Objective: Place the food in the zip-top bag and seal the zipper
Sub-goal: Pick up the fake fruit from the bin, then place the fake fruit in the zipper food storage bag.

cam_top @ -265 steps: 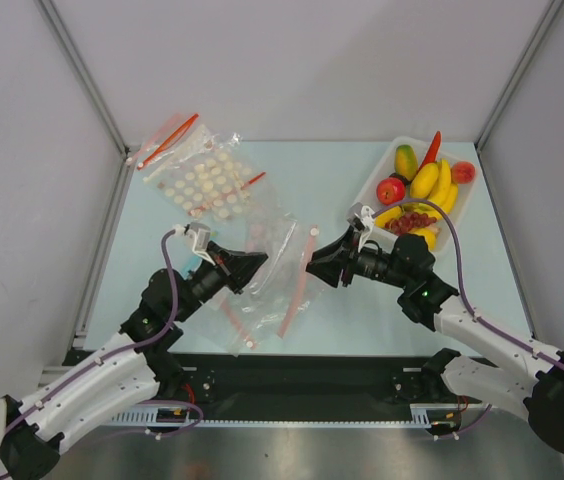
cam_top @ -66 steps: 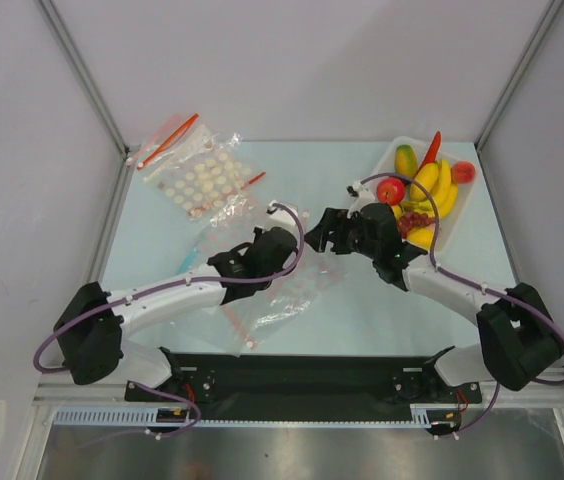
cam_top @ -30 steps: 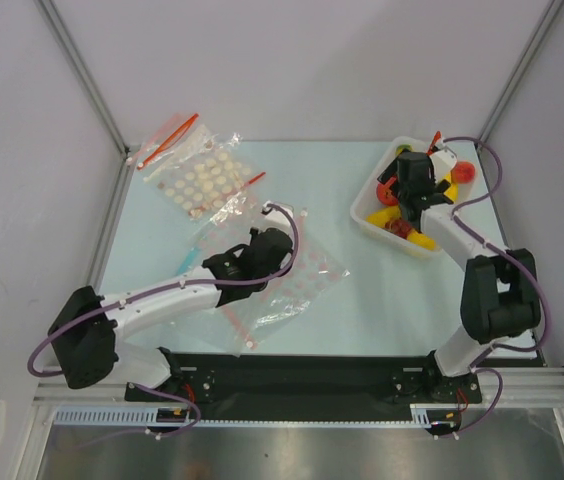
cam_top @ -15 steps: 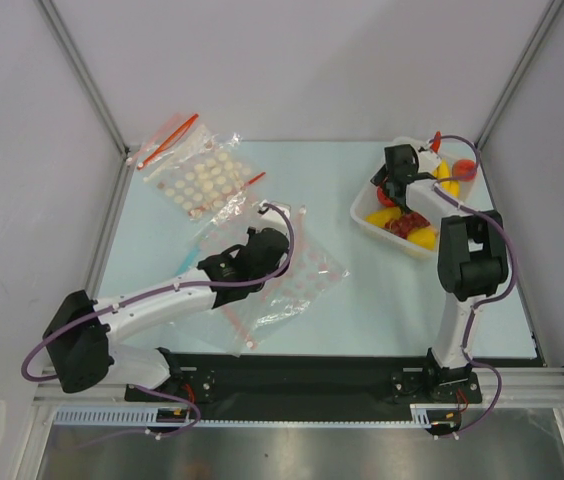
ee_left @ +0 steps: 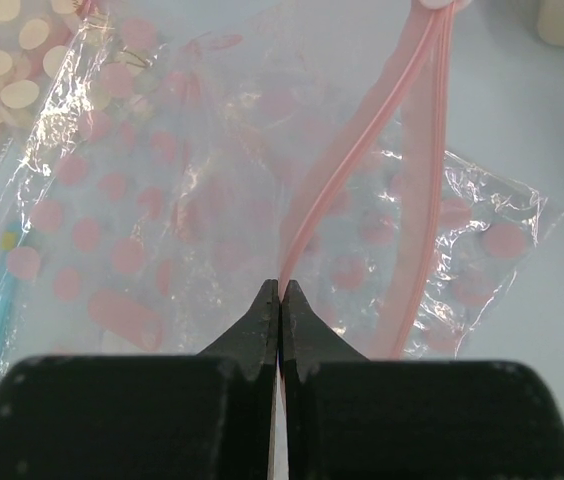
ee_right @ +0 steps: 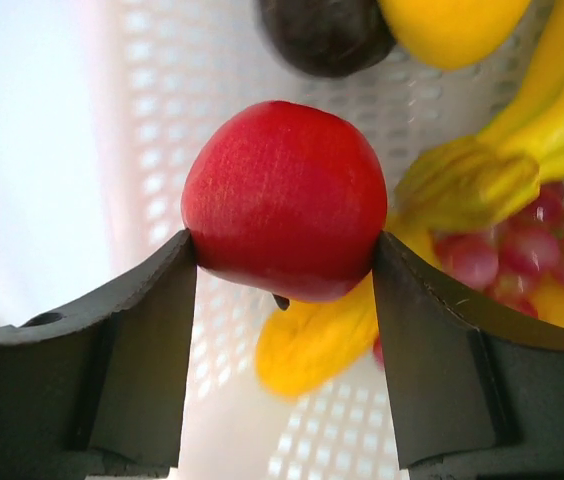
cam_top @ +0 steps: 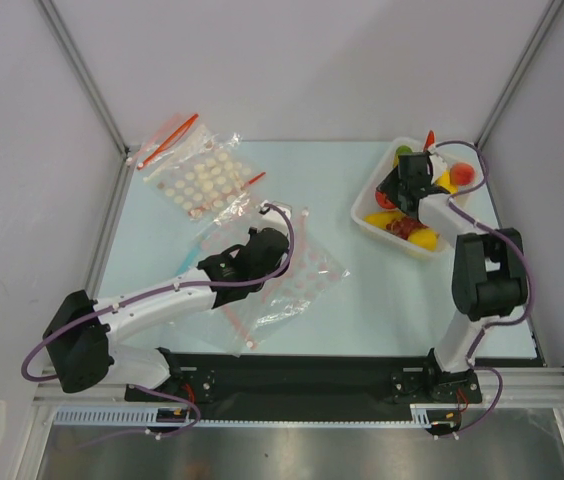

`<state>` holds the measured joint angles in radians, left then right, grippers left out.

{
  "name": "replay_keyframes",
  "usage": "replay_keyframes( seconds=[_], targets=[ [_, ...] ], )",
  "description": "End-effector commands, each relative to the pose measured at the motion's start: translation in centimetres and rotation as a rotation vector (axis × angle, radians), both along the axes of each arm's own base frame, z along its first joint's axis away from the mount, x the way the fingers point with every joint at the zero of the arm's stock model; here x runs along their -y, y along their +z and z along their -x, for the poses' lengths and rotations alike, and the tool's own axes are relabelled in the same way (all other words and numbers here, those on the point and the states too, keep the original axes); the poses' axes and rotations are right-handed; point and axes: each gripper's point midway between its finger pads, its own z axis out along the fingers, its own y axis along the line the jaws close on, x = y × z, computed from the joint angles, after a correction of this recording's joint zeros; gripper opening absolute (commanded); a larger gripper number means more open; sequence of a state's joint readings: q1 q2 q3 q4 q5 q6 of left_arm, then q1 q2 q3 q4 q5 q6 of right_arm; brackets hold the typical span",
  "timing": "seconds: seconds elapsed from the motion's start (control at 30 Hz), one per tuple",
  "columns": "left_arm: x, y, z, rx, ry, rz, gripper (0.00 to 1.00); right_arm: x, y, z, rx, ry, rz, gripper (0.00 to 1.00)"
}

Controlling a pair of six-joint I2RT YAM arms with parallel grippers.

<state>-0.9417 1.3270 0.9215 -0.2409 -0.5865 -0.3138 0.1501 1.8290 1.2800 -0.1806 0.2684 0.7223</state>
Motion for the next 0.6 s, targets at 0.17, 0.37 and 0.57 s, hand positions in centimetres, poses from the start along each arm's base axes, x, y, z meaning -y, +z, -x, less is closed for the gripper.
replay_keyframes(
  seconds=[0.17,0.37,0.57],
  targets=[
    [0.9,1.1,0.0,0.01,-0.025,0.071,0.0,-3.5,13.7,4.7,0.415,0.204,-0.131,0.46],
    [1.0,1.2,-0.1,0.01,-0.026,0.069,0.0,-8.9,14.8,11.1,0.497,0.481,-0.183,0.43],
    [0.5,1.1,-0.2,0.017,-0.008,0.049,0.0,-16.3,18.0,18.6,0.663,0.819,-0.115,0.39]
  ],
)
